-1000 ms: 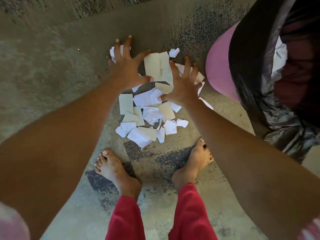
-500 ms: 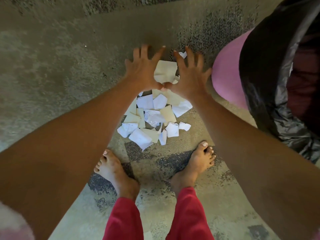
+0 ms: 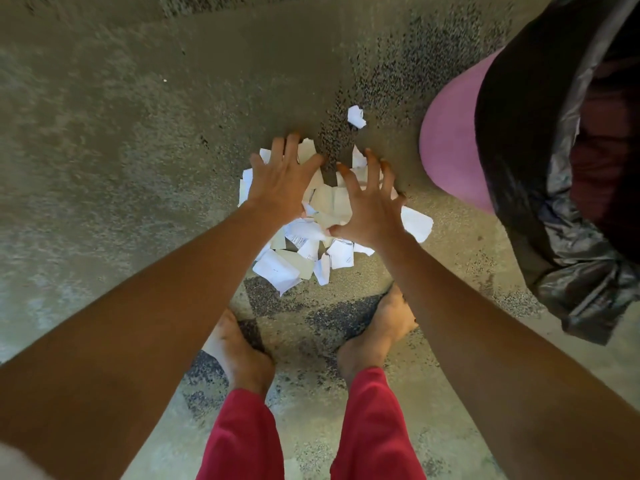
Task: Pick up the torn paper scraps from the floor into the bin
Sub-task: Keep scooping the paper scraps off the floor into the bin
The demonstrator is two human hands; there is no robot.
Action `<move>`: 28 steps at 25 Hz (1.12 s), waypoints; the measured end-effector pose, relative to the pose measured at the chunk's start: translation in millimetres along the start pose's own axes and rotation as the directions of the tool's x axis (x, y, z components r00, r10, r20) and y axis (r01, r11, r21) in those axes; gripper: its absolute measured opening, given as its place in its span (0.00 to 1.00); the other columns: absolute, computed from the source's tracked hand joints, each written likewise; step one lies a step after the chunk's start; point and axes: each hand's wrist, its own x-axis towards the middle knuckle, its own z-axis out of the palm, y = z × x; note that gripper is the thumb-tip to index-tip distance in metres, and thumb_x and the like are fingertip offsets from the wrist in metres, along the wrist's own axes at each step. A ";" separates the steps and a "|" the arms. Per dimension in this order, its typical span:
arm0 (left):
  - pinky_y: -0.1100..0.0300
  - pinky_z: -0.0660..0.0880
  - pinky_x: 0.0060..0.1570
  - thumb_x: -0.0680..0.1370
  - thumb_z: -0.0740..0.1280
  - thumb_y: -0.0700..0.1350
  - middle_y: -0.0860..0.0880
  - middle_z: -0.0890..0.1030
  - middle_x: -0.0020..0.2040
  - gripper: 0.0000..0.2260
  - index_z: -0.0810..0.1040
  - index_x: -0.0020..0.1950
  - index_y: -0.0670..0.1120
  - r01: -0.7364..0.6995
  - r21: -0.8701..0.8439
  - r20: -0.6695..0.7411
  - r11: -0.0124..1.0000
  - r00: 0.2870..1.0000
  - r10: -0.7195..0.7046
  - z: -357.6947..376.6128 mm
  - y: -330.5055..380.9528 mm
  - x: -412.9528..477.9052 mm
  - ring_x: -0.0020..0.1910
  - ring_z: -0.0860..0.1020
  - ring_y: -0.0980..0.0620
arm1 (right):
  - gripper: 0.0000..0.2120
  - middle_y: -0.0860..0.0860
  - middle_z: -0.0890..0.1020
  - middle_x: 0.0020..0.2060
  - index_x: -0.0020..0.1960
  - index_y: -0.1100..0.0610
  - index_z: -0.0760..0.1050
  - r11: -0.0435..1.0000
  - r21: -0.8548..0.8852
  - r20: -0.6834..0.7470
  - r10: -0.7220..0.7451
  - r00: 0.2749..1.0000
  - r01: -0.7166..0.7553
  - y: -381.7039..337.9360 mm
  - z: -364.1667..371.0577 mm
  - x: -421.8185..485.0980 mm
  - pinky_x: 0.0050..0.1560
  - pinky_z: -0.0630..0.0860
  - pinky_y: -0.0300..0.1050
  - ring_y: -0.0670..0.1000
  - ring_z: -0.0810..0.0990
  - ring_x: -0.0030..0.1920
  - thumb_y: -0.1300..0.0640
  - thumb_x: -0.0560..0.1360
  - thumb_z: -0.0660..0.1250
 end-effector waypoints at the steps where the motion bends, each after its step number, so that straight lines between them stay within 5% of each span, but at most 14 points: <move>1: 0.42 0.72 0.52 0.63 0.78 0.53 0.40 0.62 0.69 0.38 0.63 0.68 0.53 0.004 -0.005 -0.007 1.000 1.000 -0.004 2.8 0.1 -2.6 0.65 0.64 0.40 | 0.52 0.55 0.46 0.77 0.75 0.43 0.51 0.999 -0.033 0.003 -0.004 1.000 0.004 -0.2 4.7 -4.5 0.58 0.68 0.75 0.62 0.48 0.75 0.40 0.59 0.77; 5: 0.44 0.74 0.50 0.68 0.76 0.48 0.39 0.64 0.67 0.32 0.65 0.68 0.52 0.004 -0.017 -0.025 1.000 1.000 -0.004 13.3 3.9 -9.4 0.64 0.65 0.39 | 0.43 0.57 0.56 0.72 0.72 0.46 0.56 0.998 -0.051 -0.076 0.016 0.997 -0.020 -3.1 15.6 -12.0 0.54 0.74 0.67 0.61 0.57 0.70 0.54 0.64 0.76; 17: 0.46 0.75 0.53 0.74 0.70 0.40 0.40 0.73 0.58 0.15 0.79 0.60 0.47 0.001 -0.224 0.025 0.975 1.000 0.004 15.3 -0.8 -17.5 0.63 0.67 0.39 | 0.26 0.60 0.66 0.65 0.66 0.56 0.65 0.990 -0.114 -0.091 -0.099 0.991 0.089 -5.2 17.3 -13.2 0.54 0.76 0.61 0.62 0.64 0.65 0.64 0.71 0.69; 28: 0.53 0.71 0.47 0.69 0.74 0.40 0.44 0.78 0.50 0.07 0.82 0.43 0.51 0.151 -0.561 -0.104 0.814 0.963 -0.250 -8.4 -18.3 -58.5 0.54 0.72 0.43 | 0.18 0.60 0.71 0.58 0.60 0.59 0.73 0.909 0.417 -0.235 0.097 0.967 0.010 -11.6 -0.3 -44.1 0.58 0.73 0.52 0.61 0.67 0.62 0.70 0.72 0.65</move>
